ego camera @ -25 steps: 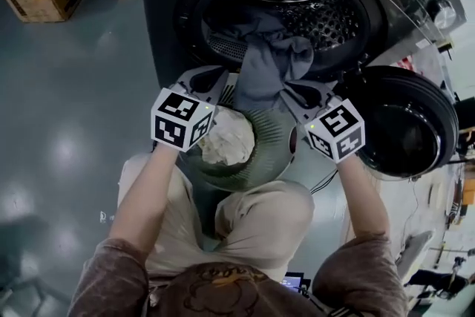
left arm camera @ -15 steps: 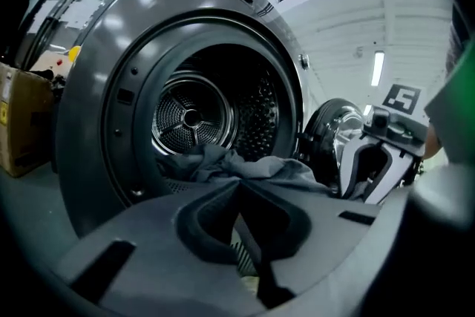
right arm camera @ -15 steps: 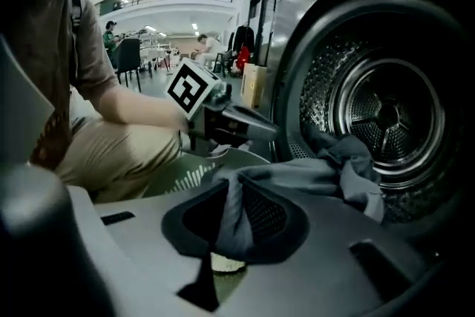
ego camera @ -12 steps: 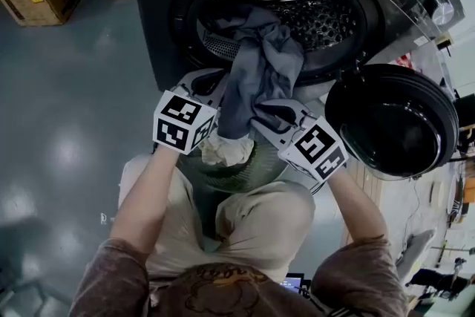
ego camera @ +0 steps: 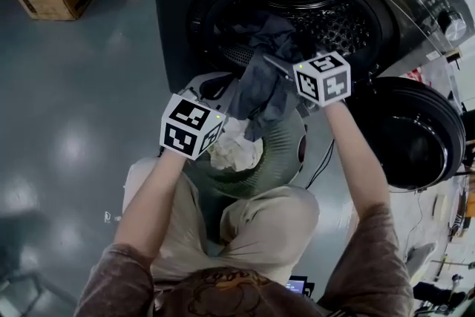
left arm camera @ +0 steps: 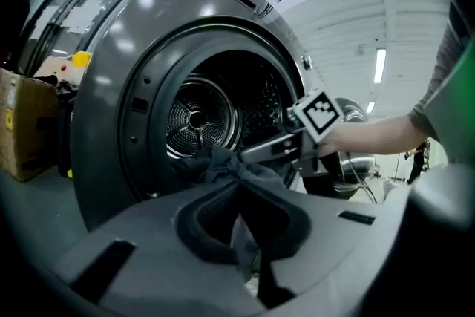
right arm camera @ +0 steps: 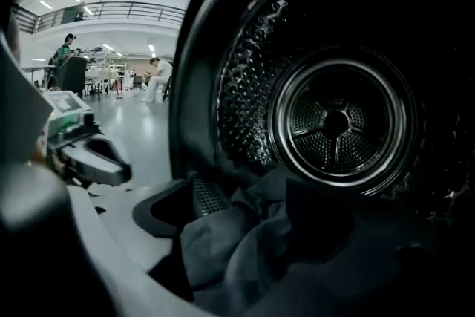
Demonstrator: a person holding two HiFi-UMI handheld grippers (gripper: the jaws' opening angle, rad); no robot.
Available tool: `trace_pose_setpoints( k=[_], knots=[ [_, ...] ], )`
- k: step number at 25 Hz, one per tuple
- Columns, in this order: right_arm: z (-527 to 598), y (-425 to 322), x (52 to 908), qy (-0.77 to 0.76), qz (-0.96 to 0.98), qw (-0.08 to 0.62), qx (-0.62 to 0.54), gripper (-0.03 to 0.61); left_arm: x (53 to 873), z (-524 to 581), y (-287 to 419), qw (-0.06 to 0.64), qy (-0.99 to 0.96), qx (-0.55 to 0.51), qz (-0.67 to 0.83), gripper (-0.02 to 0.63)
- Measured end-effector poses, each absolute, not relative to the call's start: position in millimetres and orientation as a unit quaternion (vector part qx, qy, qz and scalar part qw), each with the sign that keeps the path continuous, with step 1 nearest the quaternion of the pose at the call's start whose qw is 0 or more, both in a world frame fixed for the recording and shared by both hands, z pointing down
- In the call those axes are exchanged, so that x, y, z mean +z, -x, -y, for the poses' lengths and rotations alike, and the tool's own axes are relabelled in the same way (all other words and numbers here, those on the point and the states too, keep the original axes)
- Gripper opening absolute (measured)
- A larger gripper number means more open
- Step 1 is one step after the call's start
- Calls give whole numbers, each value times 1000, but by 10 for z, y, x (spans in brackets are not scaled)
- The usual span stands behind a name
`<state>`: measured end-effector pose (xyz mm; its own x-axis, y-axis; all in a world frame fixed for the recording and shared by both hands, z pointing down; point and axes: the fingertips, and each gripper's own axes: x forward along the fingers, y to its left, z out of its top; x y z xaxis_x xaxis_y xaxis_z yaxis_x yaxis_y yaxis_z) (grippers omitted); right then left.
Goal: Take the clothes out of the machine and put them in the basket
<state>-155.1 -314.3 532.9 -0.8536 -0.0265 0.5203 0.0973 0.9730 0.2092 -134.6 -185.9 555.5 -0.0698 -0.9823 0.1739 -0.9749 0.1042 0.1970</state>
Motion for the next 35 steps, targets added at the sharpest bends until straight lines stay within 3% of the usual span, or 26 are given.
trace_pose_setpoints(
  k=[6, 11, 15, 19, 22, 35],
  knots=[
    [3763, 2150, 5840, -20, 931, 348, -109, 469, 5534, 1803, 1369, 125, -664, 3, 737, 6],
    [3985, 2305, 6233, -50, 905, 409, -107, 466, 5564, 1759, 1398, 128, -659, 10, 741, 6],
    [4016, 2340, 6366, -59, 894, 429, -116, 385, 5546, 1746, 1449, 129, -656, 4, 744, 6],
    [3997, 2333, 6403, -67, 881, 438, -162, 182, 5566, 1745, 1466, 136, -654, -4, 744, 6],
    [3924, 2312, 6354, -63, 878, 435, -190, 101, 5596, 1725, 1503, 143, -651, -11, 745, 6],
    [3102, 1537, 5402, 30, 899, 359, -248, 77, 5658, 1791, 1607, 163, -652, -41, 740, 6]
  ],
)
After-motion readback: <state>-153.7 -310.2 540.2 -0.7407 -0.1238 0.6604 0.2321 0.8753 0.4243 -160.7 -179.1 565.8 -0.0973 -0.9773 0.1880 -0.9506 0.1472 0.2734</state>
